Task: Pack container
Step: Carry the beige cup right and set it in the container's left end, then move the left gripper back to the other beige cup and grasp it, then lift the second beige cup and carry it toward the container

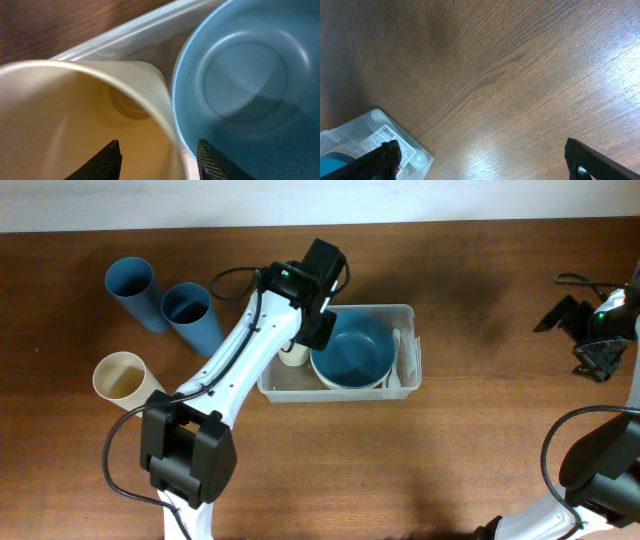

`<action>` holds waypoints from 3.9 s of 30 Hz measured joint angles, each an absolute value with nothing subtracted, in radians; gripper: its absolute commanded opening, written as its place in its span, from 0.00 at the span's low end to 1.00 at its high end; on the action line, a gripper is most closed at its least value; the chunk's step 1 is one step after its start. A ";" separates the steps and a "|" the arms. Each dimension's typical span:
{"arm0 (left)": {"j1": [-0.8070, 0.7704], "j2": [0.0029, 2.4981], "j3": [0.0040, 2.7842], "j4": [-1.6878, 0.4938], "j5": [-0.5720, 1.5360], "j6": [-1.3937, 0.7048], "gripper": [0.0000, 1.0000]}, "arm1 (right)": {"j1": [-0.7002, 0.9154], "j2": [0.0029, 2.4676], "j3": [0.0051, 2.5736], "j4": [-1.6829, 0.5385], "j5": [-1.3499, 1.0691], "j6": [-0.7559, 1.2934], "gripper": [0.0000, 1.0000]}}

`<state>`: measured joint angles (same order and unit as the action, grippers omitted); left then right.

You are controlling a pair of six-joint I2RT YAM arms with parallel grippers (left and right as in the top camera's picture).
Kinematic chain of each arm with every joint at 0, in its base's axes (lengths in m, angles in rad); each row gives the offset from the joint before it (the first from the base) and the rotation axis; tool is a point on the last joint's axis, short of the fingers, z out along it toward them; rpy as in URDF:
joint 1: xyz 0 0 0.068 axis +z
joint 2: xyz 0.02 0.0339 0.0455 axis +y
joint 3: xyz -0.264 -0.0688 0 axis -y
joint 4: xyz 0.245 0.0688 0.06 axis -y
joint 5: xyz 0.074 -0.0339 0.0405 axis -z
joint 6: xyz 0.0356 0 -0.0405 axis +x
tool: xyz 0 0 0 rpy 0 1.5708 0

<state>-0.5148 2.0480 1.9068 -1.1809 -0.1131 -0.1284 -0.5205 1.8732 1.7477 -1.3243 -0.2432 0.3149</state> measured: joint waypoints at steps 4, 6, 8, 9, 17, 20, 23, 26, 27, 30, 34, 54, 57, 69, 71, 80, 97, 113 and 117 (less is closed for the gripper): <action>-0.500 2.048 1.985 -1.231 -0.117 -0.128 0.52 | -0.521 1.873 1.748 -1.324 -0.243 0.315 0.99; -0.494 2.048 2.044 -1.267 -0.118 -0.128 0.52 | -0.521 1.873 1.748 -1.324 -0.243 0.315 0.99; -0.491 2.048 2.106 -1.309 -0.126 -0.128 0.52 | -0.521 1.873 1.748 -1.324 -0.243 0.315 0.99; -0.490 2.048 2.141 -1.334 -0.131 -0.128 0.52 | -0.521 1.873 1.748 -1.324 -0.243 0.315 0.99; -0.488 2.028 2.377 -1.578 -0.225 -0.197 0.58 | -0.521 1.873 1.748 -1.324 -0.243 0.315 0.99; -0.485 1.975 2.392 -1.650 -0.270 -0.248 0.59 | -0.521 1.873 1.748 -1.324 -0.243 0.315 0.99; -0.471 1.907 2.390 -1.684 -0.297 -0.288 0.59 | -0.521 1.873 1.748 -1.324 -0.243 0.315 0.99; -0.439 1.817 2.359 -1.684 -0.310 -0.319 0.59 | -0.521 1.873 1.748 -1.324 -0.243 0.316 0.99; -0.425 1.782 2.337 -1.684 -0.313 -0.327 0.59 | -0.521 1.873 1.748 -1.324 -0.243 0.315 0.99; -0.381 1.695 2.254 -1.687 -0.319 -0.344 0.59 | -0.521 1.873 1.748 -1.324 -0.243 0.315 0.99; -0.295 1.613 2.083 -1.686 -0.323 -0.382 0.59 | -0.521 1.873 1.748 -1.324 -0.243 0.315 0.99; 0.118 1.561 1.554 -1.352 -0.237 -0.415 0.57 | -0.521 1.873 1.748 -1.324 -0.243 0.315 0.99; 0.140 1.559 1.546 -1.311 -0.214 -0.409 0.54 | -0.521 1.873 1.748 -1.324 -0.243 0.315 0.99; 0.147 1.562 1.477 -1.185 -0.130 -0.345 0.56 | -0.521 1.873 1.748 -1.324 -0.243 0.315 0.99; 0.147 1.568 1.451 -1.168 -0.128 -0.340 0.55 | -0.521 1.873 1.748 -1.324 -0.243 0.315 0.99; 0.147 1.667 1.382 -1.111 -0.120 -0.334 0.56 | -0.521 1.873 1.748 -1.324 -0.243 0.315 0.99; 0.147 1.763 1.377 -1.122 -0.111 -0.329 0.02 | -0.521 1.873 1.748 -1.324 -0.243 0.315 0.99; 0.147 1.600 1.379 -1.161 -0.025 -0.329 0.02 | -0.521 1.873 1.748 -1.324 -0.243 0.316 0.99; 0.147 1.428 1.385 -1.184 0.011 -0.323 0.02 | -0.521 1.873 1.748 -1.324 -0.243 0.316 0.99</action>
<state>0.1474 1.4277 1.3853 -1.1835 0.0113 -0.3225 -0.5205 1.8732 1.7477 -1.3243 -0.2432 0.3157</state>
